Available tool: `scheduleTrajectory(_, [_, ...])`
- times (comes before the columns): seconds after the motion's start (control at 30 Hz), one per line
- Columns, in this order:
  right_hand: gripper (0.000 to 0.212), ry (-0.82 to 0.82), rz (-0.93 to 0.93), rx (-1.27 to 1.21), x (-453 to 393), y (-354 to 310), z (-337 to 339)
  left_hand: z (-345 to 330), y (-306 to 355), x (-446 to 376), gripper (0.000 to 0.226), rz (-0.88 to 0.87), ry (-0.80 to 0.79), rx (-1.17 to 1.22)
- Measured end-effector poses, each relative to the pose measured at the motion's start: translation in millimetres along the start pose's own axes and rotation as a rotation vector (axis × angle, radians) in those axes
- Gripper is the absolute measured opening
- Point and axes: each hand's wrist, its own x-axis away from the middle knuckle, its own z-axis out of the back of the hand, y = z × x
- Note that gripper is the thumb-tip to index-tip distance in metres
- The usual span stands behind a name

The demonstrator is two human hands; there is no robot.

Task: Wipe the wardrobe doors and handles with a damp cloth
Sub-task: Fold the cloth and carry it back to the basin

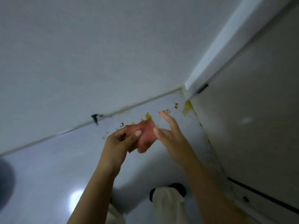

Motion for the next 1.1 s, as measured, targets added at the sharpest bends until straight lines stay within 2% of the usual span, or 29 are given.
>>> scheduleTrajectory(0.13, [0.049,-0.091,0.125,0.176,-9,-10,-114,111,-1,19,0.008,0.010,0.175,0.063])
scheduleTrajectory(0.23, [0.037,-0.101,0.234,0.291,-23,-16,-215,206,-17,34,0.024,0.002,0.225,0.098])
scheduleTrajectory(0.37, [0.030,-0.185,0.277,0.411,-42,-10,-349,335,-52,53,0.056,0.017,0.279,0.049])
scheduleTrajectory(0.5, [0.036,-0.377,0.258,0.563,-55,-7,-469,447,-85,71,0.101,0.007,0.404,-0.087])
scheduleTrajectory(0.53, [0.039,-0.435,0.252,0.594,-57,-7,-497,472,-92,78,0.106,0.000,0.441,-0.127])
scheduleTrajectory(0.6, [0.044,-0.537,0.242,0.654,-60,-4,-546,515,-104,90,0.094,-0.020,0.518,-0.208])
scheduleTrajectory(0.7, [0.051,-0.659,0.290,0.833,-67,2,-612,569,-123,102,0.046,-0.042,0.666,-0.292])
scheduleTrajectory(0.77, [0.052,-0.738,0.311,0.909,-72,7,-654,599,-141,107,0.031,-0.024,0.749,-0.293])
scheduleTrajectory(0.87, [0.048,-0.825,0.350,0.976,-78,17,-710,637,-167,117,0.028,0.012,0.862,-0.230])
scheduleTrajectory(1.0, [0.027,-0.910,0.425,1.000,-98,36,-786,693,-199,120,0.021,0.089,0.971,-0.145])
scheduleTrajectory(1.1, [0.020,-1.006,0.463,1.064,-114,63,-846,735,-235,116,0.021,0.120,1.026,-0.029])
